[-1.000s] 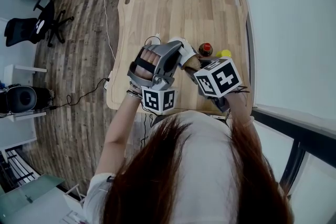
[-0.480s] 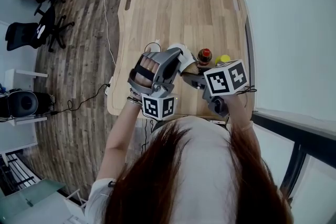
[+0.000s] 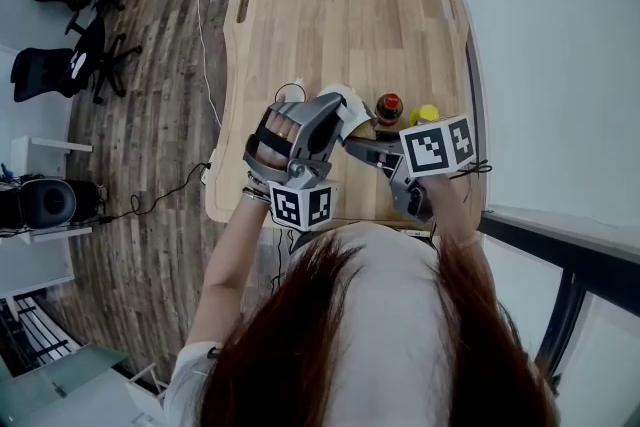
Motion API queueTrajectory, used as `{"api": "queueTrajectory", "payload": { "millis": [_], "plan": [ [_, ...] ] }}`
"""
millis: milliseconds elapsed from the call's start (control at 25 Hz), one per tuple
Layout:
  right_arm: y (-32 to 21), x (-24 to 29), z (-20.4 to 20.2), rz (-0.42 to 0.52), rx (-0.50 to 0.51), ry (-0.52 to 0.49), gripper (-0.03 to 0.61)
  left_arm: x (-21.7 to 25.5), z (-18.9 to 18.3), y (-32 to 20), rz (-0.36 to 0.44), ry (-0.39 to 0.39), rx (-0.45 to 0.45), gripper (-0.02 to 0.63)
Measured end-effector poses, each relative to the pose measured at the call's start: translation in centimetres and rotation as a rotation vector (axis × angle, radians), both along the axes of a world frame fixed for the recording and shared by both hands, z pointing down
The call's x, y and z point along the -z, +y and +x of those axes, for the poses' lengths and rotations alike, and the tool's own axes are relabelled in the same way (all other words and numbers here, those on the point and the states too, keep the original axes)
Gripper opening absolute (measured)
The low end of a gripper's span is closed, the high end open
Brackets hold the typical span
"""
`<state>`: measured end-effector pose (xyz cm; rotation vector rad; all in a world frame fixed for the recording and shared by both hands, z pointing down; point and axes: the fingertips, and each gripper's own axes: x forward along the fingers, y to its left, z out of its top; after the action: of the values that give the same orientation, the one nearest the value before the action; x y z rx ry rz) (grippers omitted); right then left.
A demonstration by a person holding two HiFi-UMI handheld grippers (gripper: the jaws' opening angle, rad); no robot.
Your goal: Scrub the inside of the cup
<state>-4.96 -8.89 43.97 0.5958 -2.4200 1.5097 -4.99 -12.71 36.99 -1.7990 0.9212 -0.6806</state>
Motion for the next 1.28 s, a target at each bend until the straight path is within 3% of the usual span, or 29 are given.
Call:
{"api": "queueTrajectory", "payload": {
  "millis": [720,920,1280],
  "plan": [
    [-0.1,1.4,-0.2,-0.191,-0.095,-0.320,0.138,0.6,-0.1,0.1,0.021,0.022,0.000,0.046],
    [-0.1,1.4,0.0,-0.194,-0.096,-0.305,0.138,0.6,-0.2,0.1,0.021,0.028,0.004,0.046],
    [-0.1,1.9,0.0,-0.093,-0.076,-0.230,0.138,0.6,-0.2,0.1,0.019,0.036,0.008,0.046]
  ]
}}
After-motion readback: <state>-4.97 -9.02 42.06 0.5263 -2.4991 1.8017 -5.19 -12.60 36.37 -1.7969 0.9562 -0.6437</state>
